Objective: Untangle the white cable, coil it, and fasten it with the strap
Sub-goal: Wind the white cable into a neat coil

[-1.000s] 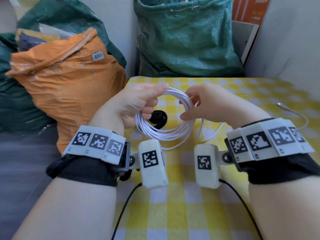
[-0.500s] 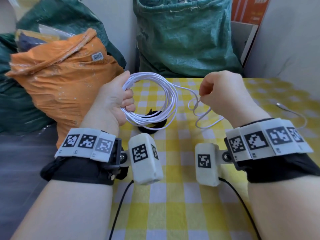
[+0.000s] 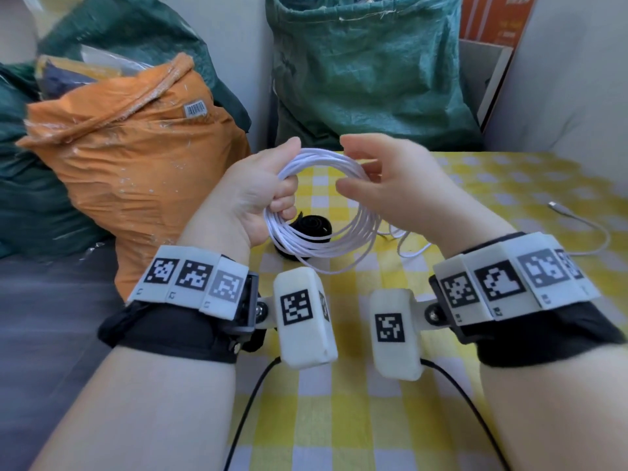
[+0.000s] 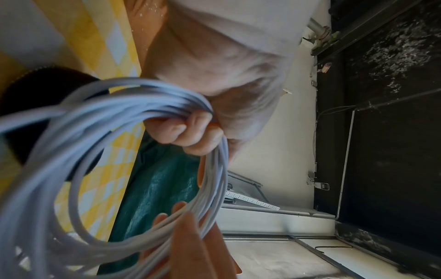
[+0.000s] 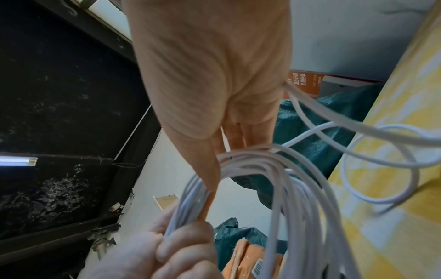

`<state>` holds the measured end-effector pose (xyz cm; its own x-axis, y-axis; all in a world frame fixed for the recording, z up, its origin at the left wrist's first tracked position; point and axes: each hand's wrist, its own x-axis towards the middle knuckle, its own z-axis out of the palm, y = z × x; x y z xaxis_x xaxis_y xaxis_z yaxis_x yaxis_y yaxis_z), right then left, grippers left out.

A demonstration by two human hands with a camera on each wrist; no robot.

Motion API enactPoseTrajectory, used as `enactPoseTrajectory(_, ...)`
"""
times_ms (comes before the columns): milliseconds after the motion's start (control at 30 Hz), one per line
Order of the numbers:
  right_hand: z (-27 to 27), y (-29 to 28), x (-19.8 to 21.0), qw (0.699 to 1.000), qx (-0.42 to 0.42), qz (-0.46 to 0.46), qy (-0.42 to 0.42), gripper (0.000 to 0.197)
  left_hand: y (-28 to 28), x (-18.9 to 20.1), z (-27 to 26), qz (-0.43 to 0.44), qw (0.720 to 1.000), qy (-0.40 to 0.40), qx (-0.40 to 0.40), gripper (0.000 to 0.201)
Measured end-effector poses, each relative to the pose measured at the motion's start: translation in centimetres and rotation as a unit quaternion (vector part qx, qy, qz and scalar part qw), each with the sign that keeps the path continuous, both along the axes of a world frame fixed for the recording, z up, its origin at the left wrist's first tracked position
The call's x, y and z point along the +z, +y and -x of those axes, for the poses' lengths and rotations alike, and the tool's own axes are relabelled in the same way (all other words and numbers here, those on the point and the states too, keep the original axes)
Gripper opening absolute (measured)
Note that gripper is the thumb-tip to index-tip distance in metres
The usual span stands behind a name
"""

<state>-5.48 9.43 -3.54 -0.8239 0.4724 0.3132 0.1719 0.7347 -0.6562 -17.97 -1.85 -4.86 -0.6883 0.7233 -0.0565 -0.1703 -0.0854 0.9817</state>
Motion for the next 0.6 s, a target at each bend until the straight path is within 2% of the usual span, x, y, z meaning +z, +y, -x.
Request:
enactPoseTrajectory(67, 0.0, 0.3, -0.4, 0.998, 0.004, -0.023, -0.059, 0.045, 0.1, 0.1, -0.3, -0.006, 0.999, 0.013, -0.033, 0.039)
enactPoseTrajectory(133, -0.1, 0.6, -0.5, 0.996, 0.0, -0.028, -0.084, 0.025, 0.1, 0.1, -0.5, -0.018, 0.998, 0.021, -0.058, 0.036)
enactPoseTrajectory(267, -0.4, 1.0, -0.7, 0.996, 0.014, 0.049, -0.079, 0.008, 0.0, 0.0, -0.5, -0.052, 0.996, -0.008, -0.073, 0.031)
enactPoseTrajectory(333, -0.5, 1.2, -0.8, 0.997, 0.012, 0.054, -0.062, 0.015, -0.2, 0.1, -0.5, -0.048, 0.996, -0.012, -0.08, 0.029)
enactPoseTrajectory(467, -0.3, 1.4, -0.6, 0.999, -0.014, 0.04, -0.017, 0.017, -0.2, 0.3, -0.9, 0.021, 0.996, 0.045, -0.08, 0.017)
enactPoseTrajectory(600, -0.3, 1.1, -0.1, 0.997, 0.001, -0.044, -0.067, 0.016, -0.1, 0.2, -1.3, 0.073, 0.987, 0.077, -0.119, 0.026)
